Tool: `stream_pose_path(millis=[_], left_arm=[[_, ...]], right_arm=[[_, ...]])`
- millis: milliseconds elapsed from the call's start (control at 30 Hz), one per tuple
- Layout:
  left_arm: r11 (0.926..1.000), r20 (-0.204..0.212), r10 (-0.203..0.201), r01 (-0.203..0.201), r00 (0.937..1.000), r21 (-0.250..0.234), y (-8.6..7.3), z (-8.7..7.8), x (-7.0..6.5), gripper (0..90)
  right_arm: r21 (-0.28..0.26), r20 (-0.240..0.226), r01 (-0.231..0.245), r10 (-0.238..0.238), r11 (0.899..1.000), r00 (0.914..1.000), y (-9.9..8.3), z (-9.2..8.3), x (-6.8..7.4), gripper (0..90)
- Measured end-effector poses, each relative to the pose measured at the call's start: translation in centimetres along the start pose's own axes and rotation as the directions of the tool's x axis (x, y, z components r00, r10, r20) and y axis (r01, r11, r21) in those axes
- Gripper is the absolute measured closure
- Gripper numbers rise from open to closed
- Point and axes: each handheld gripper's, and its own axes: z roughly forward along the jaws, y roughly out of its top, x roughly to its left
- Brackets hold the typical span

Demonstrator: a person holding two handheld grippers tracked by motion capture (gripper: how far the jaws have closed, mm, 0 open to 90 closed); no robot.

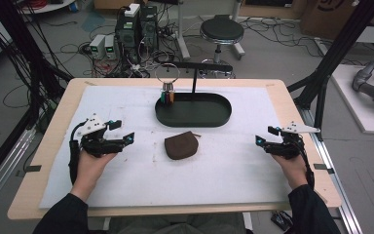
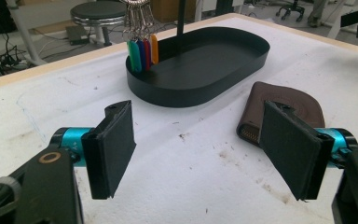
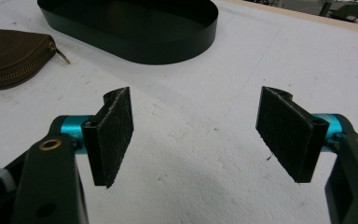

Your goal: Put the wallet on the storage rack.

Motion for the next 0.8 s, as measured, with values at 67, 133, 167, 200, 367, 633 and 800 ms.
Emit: stream_pose_path(millis=[67,133,167,200,367,633,800], left_arm=[[1.0,0.004,-0.004,0.004,1.0,0.002,-0.1,0.2,-0.1,26.7],[1.0,0.008,-0.001,0.001,1.0,0.005,0.0,0.3,-0.1,26.7],[1.0,0.01,-0.001,0.001,0.9999,0.008,0.0,0.4,-0.2,26.7],[1.0,0.016,-0.005,0.005,0.9999,0.008,0.0,0.5,-0.3,26.7],[0.9994,0.055,-0.022,0.021,0.9982,0.026,0.1,1.9,-0.9,29.0],[0.9967,0.107,-0.021,0.012,0.9941,0.081,0.3,4.5,-2.2,33.6],[0.9939,0.126,-0.02,0.006,0.9918,0.11,0.3,5.8,-2.8,36.1]], right_arm=[[0.002,0.0,-0.003,0.003,1.0,1.0,0.0,0.1,0.0,28.1],[-0.001,-0.002,0.001,-0.001,1.0,1.0,0.0,0.1,0.0,28.1],[-0.001,-0.002,0.001,-0.001,1.0,1.0,0.0,0.1,0.0,28.1],[0.0,-0.002,0.0,0.0,1.0,1.0,0.0,0.1,0.1,28.1],[0.003,-0.004,0.005,-0.005,1.0,1.0,0.0,0.0,0.2,28.1],[0.012,-0.002,0.009,-0.009,1.0,1.0,0.0,0.1,0.3,28.1],[0.013,-0.001,0.022,-0.022,1.0,0.9998,0.0,0.2,0.3,28.1]])
